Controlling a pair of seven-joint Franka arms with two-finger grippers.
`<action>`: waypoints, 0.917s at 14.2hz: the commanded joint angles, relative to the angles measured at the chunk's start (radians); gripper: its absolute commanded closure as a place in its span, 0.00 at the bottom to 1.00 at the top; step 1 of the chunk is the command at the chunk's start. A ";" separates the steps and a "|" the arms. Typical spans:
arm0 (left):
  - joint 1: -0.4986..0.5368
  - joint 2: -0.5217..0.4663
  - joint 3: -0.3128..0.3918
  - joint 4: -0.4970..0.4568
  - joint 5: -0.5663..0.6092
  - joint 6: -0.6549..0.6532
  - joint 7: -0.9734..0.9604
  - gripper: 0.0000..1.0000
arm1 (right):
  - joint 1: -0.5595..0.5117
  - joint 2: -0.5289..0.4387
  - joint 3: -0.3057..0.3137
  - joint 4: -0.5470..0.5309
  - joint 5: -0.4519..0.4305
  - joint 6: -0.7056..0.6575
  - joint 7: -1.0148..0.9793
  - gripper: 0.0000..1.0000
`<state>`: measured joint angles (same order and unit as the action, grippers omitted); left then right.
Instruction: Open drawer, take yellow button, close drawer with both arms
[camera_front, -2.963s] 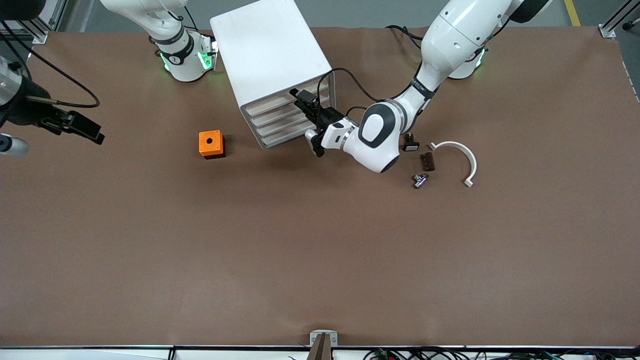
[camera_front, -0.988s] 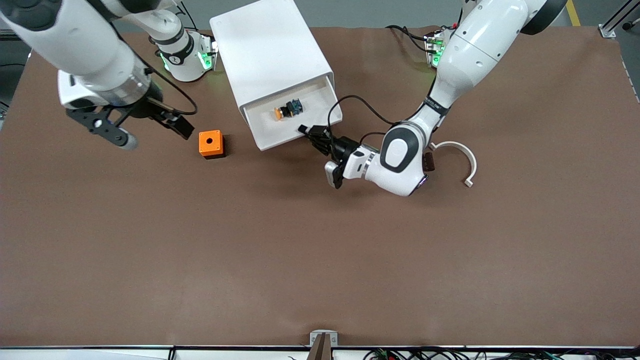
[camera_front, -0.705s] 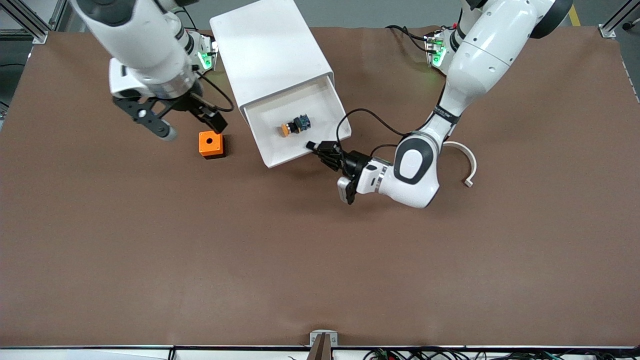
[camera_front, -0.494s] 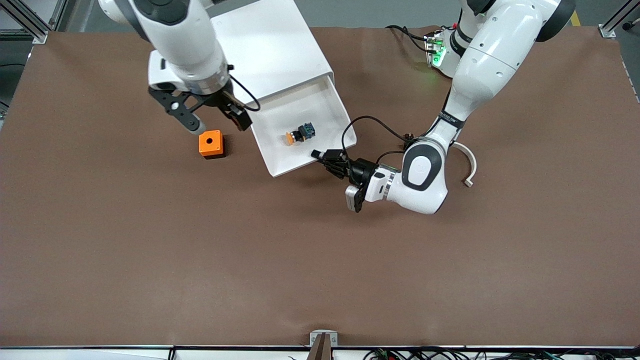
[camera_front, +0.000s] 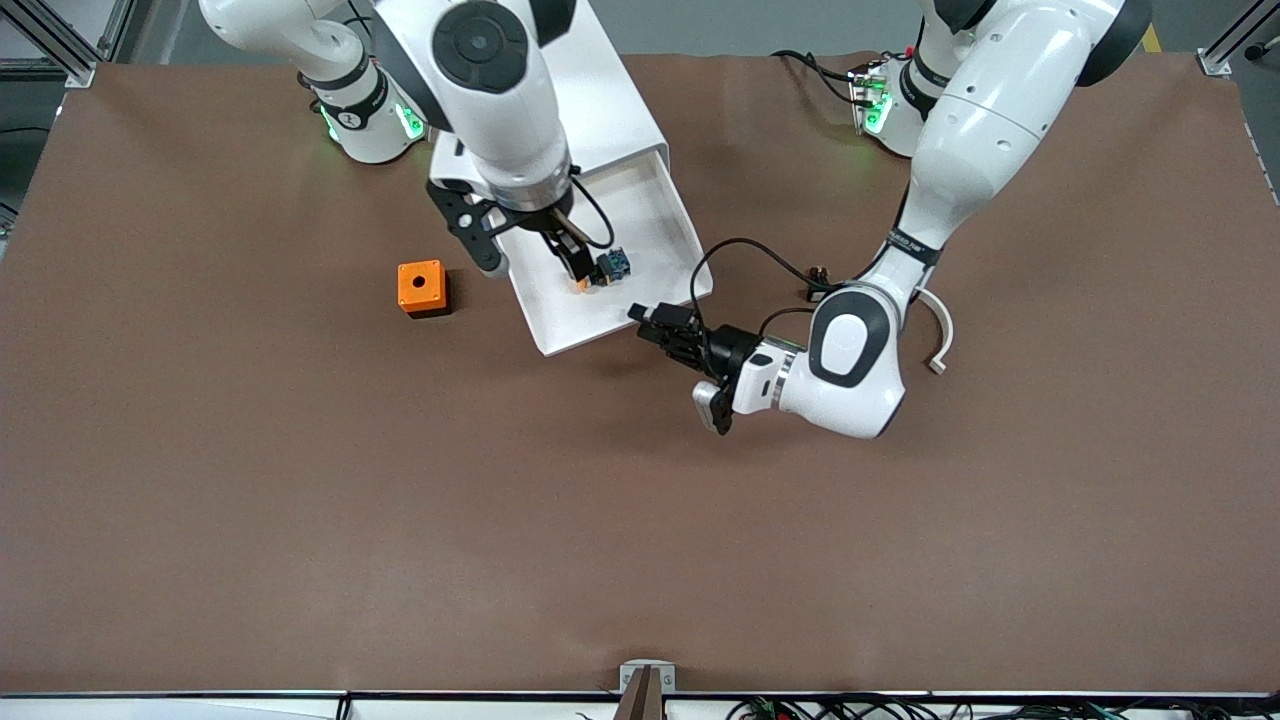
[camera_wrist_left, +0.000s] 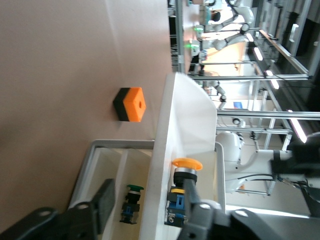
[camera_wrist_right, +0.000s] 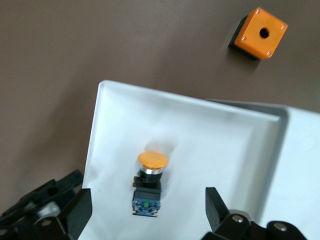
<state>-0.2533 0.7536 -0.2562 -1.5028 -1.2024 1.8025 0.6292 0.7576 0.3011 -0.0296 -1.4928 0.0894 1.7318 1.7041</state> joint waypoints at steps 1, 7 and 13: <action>0.052 0.001 -0.005 0.068 0.111 -0.008 -0.071 0.00 | 0.028 0.045 -0.009 0.008 0.010 0.032 0.057 0.00; 0.060 -0.020 0.018 0.127 0.372 -0.005 -0.137 0.00 | 0.046 0.107 -0.009 0.008 0.010 0.037 0.094 0.00; 0.068 -0.056 0.092 0.127 0.578 -0.003 -0.160 0.00 | 0.074 0.144 -0.009 0.008 0.010 0.055 0.111 0.00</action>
<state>-0.1831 0.7186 -0.1787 -1.3663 -0.6953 1.8013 0.4891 0.8190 0.4329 -0.0298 -1.4928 0.0931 1.7759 1.7972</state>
